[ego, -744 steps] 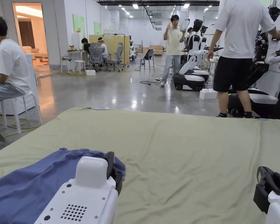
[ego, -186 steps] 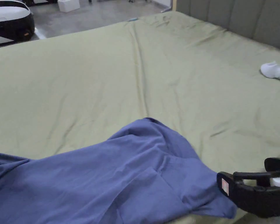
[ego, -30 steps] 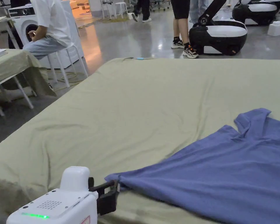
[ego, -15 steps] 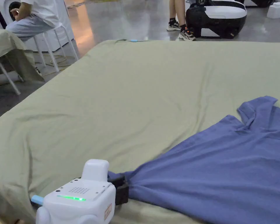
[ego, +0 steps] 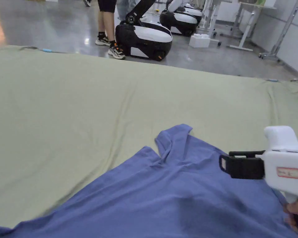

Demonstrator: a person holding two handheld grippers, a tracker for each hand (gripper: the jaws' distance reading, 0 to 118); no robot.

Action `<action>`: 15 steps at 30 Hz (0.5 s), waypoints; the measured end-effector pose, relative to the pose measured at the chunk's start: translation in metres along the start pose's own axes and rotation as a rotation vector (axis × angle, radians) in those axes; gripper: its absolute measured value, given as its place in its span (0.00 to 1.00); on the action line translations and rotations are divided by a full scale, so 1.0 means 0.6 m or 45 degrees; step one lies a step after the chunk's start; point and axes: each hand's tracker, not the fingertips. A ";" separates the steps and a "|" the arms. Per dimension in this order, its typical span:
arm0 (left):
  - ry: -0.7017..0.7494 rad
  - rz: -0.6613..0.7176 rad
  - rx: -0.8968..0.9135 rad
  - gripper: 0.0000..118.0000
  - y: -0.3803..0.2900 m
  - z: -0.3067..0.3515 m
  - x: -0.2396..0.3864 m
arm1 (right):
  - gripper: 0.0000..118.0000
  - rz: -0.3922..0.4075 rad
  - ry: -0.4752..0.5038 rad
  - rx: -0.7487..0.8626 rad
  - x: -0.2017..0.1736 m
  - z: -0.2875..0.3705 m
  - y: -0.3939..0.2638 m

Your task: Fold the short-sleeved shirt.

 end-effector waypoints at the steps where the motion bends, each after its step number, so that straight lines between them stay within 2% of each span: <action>1: -0.007 -0.005 -0.008 0.06 -0.004 -0.002 -0.001 | 1.00 -0.005 -0.019 -0.044 0.002 -0.044 0.021; 3: -0.010 -0.007 -0.018 0.06 -0.006 -0.003 -0.001 | 1.00 0.077 -0.023 -0.102 0.019 -0.122 0.052; 5: -0.013 0.003 -0.035 0.06 -0.004 -0.007 -0.004 | 1.00 0.163 -0.115 -0.205 0.025 -0.193 0.069; 6: -0.013 0.011 -0.041 0.06 -0.004 -0.008 -0.005 | 1.00 0.167 -0.154 -0.219 0.035 -0.219 0.068; 8: -0.019 0.032 -0.050 0.06 -0.003 -0.009 -0.008 | 0.97 0.067 -0.186 -0.218 0.057 -0.259 0.061; 10: -0.017 0.027 -0.054 0.06 -0.004 -0.010 -0.009 | 0.88 0.008 -0.075 -0.317 0.068 -0.274 0.040; 11: -0.016 0.023 -0.055 0.06 -0.005 -0.011 -0.009 | 0.81 -0.074 -0.026 -0.283 0.071 -0.269 0.030; 12: -0.018 0.019 -0.058 0.06 -0.005 -0.011 -0.008 | 0.67 -0.059 -0.075 -0.183 0.069 -0.248 0.028; 13: -0.018 0.015 -0.056 0.06 -0.005 -0.013 -0.007 | 0.49 -0.011 -0.012 -0.160 0.067 -0.237 0.024; 14: -0.018 0.012 -0.055 0.06 -0.004 -0.013 -0.006 | 0.16 0.046 -0.005 -0.143 0.062 -0.223 0.017; 15: -0.021 0.010 -0.053 0.06 -0.003 -0.012 -0.006 | 0.07 0.092 -0.035 -0.138 0.058 -0.212 0.014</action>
